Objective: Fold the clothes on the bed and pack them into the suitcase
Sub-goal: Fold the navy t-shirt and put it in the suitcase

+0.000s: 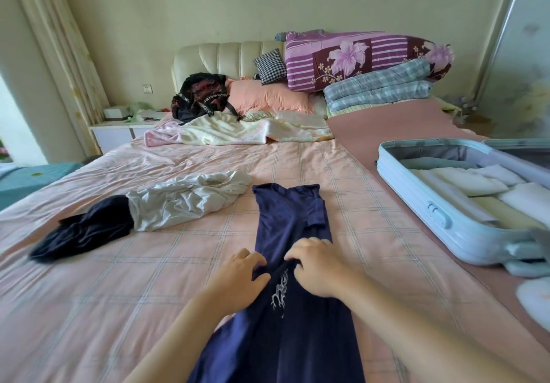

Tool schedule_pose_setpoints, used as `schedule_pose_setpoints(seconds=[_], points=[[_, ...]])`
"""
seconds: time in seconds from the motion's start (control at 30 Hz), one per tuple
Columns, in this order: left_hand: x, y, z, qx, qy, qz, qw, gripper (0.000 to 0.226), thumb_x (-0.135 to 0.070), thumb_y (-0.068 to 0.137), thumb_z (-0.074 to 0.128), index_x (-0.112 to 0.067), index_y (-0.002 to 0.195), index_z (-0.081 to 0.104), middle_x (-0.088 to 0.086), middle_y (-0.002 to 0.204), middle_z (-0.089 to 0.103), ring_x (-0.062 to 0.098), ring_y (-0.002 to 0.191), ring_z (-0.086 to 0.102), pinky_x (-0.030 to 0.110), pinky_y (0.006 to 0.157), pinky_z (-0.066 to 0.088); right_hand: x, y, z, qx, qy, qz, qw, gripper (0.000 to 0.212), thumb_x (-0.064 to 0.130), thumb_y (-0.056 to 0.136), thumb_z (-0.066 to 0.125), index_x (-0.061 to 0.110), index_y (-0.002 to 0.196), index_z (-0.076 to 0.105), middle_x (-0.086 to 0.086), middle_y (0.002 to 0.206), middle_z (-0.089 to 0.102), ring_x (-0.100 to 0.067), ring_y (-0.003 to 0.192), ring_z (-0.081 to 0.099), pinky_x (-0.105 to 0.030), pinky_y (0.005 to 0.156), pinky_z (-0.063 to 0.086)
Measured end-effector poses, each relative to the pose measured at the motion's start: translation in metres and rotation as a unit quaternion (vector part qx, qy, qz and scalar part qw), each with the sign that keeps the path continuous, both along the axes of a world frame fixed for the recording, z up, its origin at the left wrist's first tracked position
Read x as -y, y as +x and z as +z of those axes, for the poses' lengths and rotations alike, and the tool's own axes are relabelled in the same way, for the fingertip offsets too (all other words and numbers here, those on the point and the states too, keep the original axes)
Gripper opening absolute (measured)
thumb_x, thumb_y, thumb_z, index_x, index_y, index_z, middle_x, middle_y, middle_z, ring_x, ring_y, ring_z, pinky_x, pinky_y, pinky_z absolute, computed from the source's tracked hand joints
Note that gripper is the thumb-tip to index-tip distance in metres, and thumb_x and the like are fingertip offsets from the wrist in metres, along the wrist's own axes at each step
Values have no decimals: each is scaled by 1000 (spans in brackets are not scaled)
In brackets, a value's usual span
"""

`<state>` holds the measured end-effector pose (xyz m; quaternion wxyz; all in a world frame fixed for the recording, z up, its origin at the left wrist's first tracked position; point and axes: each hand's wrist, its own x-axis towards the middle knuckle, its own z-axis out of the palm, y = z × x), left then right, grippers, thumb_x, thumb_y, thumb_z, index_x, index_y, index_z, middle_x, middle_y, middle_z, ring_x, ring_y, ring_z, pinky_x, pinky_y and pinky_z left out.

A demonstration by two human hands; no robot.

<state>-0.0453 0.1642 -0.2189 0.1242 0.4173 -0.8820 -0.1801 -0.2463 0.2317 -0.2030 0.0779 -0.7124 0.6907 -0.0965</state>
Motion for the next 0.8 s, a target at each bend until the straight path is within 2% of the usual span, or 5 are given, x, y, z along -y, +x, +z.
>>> schedule_pose_setpoints(seconds=[0.37, 0.5, 0.67, 0.73, 0.8], points=[[-86, 67, 10, 46, 57, 71, 995, 26, -46, 86, 60, -22, 96, 59, -5, 93, 63, 16, 84, 60, 36, 79, 52, -102, 78, -26, -96, 22, 25, 995, 70, 53, 96, 48, 21, 156, 28, -7, 153, 29, -28, 141, 27, -44, 118, 25], [-106, 73, 32, 24, 53, 59, 997, 19, -40, 88, 59, -21, 86, 57, -3, 86, 63, 18, 79, 61, 38, 76, 50, -119, 87, -20, 27, 21, 22, 999, 56, 36, 97, 51, 25, 151, 41, -2, 156, 37, -25, 144, 31, -41, 118, 29], [-159, 59, 39, 51, 39, -78, 995, 18, -35, 89, 62, -25, 84, 48, -11, 77, 54, 17, 75, 54, 28, 64, 40, -130, 81, 3, 411, 0, -227, 883, 31, 23, 94, 46, 21, 115, 69, -3, 101, 76, -18, 73, 65, -28, 64, 47], [-178, 52, 31, 94, 136, -143, 976, 13, -30, 91, 62, -23, 100, 57, -13, 76, 60, 12, 72, 58, 24, 63, 42, -137, 77, 5, 445, 17, -268, 854, 32, 35, 94, 44, 15, 104, 66, -4, 81, 75, -20, 51, 60, -28, 51, 37], [-188, 49, 26, 126, 255, -179, 942, 22, -27, 94, 59, -19, 114, 64, -12, 84, 71, 7, 72, 66, 23, 69, 51, -146, 74, -1, 380, 29, -244, 892, 33, 39, 90, 48, 15, 107, 61, -2, 76, 72, -19, 49, 63, -27, 51, 39]])
